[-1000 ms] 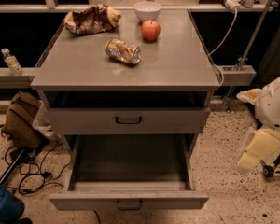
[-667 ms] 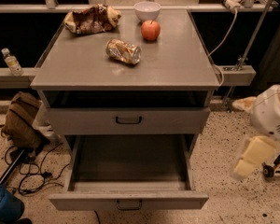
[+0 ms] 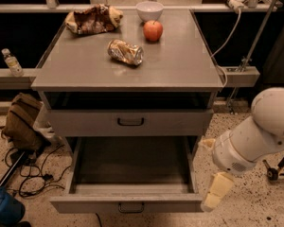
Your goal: Close middle drawer
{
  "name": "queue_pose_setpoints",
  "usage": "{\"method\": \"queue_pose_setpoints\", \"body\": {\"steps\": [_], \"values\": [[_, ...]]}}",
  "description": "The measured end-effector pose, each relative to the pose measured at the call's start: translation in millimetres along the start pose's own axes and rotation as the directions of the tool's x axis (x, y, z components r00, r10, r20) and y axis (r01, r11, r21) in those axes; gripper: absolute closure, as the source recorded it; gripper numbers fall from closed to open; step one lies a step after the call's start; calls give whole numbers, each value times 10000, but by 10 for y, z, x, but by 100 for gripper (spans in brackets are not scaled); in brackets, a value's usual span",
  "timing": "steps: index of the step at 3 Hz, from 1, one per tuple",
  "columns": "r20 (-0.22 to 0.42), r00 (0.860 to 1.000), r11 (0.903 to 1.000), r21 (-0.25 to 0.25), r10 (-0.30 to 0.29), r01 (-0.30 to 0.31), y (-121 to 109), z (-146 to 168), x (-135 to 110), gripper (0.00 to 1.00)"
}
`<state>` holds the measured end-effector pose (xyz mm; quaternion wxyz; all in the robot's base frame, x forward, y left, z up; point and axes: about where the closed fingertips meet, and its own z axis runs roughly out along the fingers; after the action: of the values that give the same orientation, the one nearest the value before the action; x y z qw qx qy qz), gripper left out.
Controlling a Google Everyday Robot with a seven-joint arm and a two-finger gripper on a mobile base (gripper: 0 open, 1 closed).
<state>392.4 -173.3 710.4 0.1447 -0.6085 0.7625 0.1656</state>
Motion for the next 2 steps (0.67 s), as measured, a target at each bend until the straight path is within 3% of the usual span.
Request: {"method": "queue_pose_setpoints", "body": {"steps": [1, 2], "values": [[350, 9991, 9968, -766, 252, -225, -40, 420, 114, 0], [441, 9988, 9970, -759, 211, -177, -2, 525, 136, 0]]}}
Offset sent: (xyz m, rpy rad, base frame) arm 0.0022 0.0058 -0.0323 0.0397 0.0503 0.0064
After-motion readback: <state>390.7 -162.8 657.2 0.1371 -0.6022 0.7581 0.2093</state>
